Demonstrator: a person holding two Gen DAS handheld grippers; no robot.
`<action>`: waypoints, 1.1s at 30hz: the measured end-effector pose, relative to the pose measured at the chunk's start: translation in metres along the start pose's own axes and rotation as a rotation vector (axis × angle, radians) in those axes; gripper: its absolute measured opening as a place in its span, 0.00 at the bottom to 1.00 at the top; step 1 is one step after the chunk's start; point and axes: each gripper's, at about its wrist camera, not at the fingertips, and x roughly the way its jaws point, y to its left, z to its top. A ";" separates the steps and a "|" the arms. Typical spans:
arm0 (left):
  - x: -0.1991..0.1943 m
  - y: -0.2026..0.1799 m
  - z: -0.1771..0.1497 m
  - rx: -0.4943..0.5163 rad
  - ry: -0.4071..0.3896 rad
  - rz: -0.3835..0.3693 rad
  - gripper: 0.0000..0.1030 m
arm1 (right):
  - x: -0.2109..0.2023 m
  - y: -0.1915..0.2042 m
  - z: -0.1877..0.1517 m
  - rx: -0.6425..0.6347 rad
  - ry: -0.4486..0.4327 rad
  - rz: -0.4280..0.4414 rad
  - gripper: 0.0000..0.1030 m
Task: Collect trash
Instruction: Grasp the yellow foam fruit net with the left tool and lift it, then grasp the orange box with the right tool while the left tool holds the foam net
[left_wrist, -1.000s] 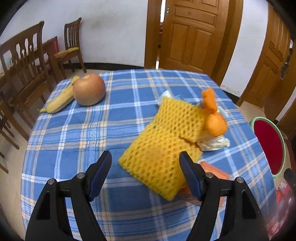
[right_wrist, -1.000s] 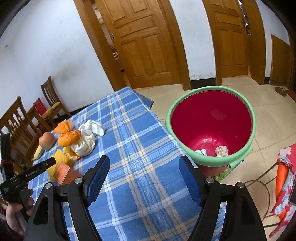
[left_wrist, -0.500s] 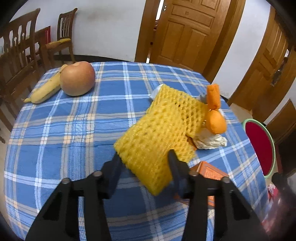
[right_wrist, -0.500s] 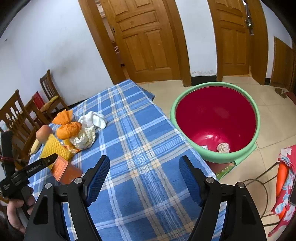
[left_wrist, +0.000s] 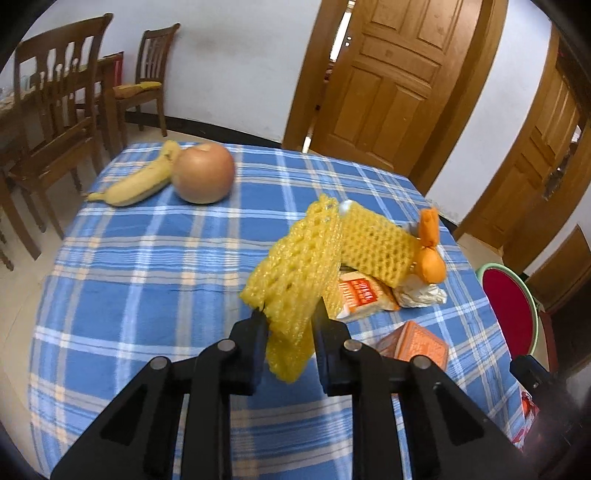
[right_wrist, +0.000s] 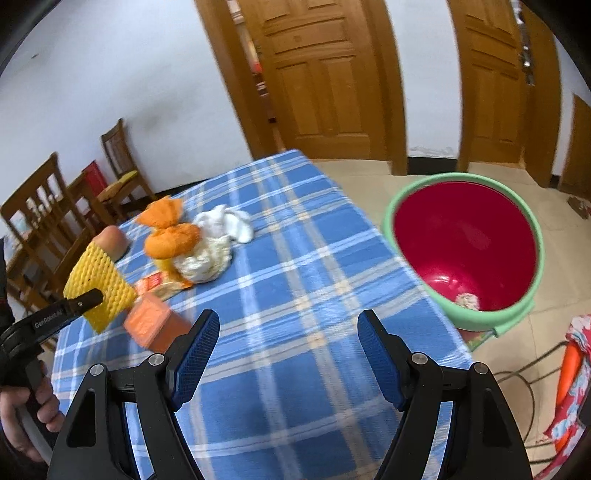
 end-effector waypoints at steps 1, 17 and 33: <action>-0.003 0.004 -0.001 -0.006 -0.003 0.003 0.22 | 0.001 0.005 0.000 -0.010 0.006 0.017 0.76; -0.018 0.058 -0.019 -0.085 -0.001 0.057 0.22 | 0.043 0.087 -0.011 -0.192 0.094 0.108 0.83; -0.007 0.064 -0.024 -0.096 0.026 0.070 0.22 | 0.076 0.105 -0.018 -0.230 0.145 0.085 0.83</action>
